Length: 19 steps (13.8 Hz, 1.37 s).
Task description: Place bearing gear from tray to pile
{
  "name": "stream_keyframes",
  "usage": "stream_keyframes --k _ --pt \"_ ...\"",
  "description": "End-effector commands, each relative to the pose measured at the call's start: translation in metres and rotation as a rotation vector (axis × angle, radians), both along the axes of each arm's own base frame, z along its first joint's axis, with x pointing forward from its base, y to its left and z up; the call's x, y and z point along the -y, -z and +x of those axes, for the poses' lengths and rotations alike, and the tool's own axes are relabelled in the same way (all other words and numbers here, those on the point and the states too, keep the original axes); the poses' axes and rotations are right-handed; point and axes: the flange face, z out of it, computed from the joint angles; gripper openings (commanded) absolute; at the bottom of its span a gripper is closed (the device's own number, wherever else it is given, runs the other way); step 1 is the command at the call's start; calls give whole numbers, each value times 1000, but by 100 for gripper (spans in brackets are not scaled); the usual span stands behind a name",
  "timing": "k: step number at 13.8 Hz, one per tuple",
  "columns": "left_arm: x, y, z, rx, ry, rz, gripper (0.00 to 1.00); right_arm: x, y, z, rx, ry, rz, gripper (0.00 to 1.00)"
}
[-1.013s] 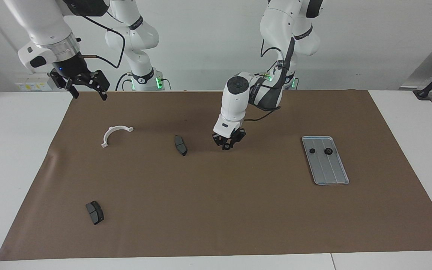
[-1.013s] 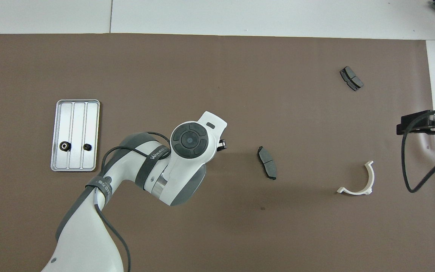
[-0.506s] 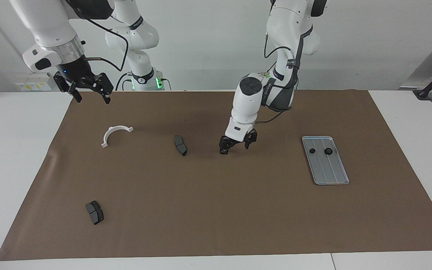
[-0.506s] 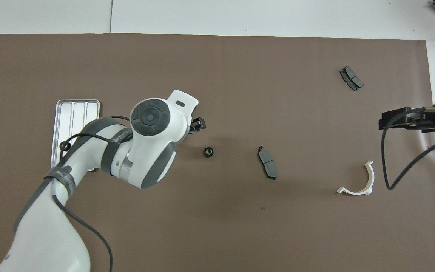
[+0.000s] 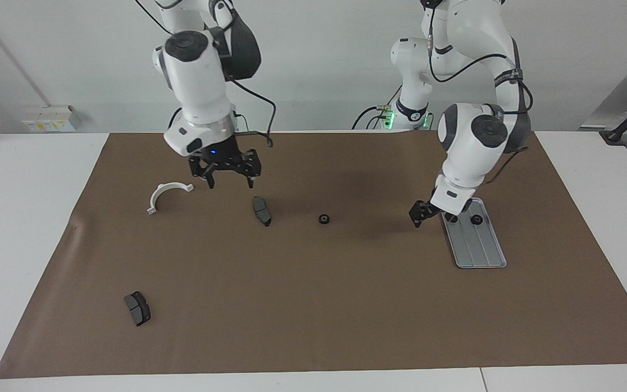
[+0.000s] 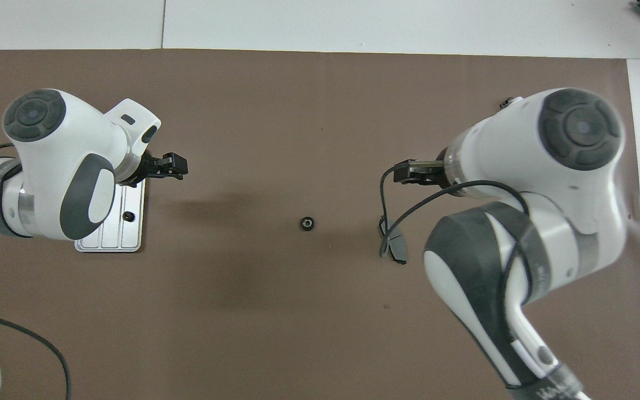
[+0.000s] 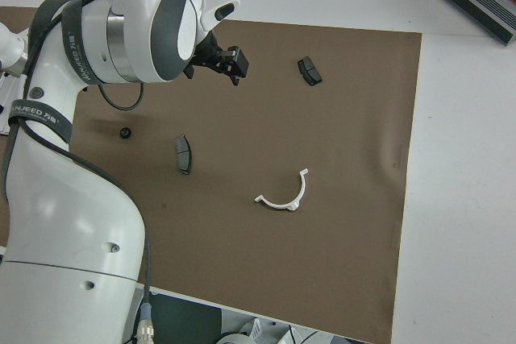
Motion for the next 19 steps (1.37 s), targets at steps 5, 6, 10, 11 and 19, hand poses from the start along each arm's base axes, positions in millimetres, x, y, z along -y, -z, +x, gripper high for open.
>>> stream_keyframes --k 5,6,10,11,19 --pt "-69 56 -57 41 -43 -9 92 -136 112 -22 40 31 49 100" --pt "-76 59 -59 42 -61 -9 91 -157 133 -32 35 19 44 100" --pt "-85 65 -67 28 -119 -9 83 -165 182 -50 21 -35 17 100" --pt "-85 65 -67 27 -150 -8 80 -162 190 -54 22 -45 16 100" --pt "-78 75 -70 24 -246 -7 54 -165 201 -63 21 -61 12 77"
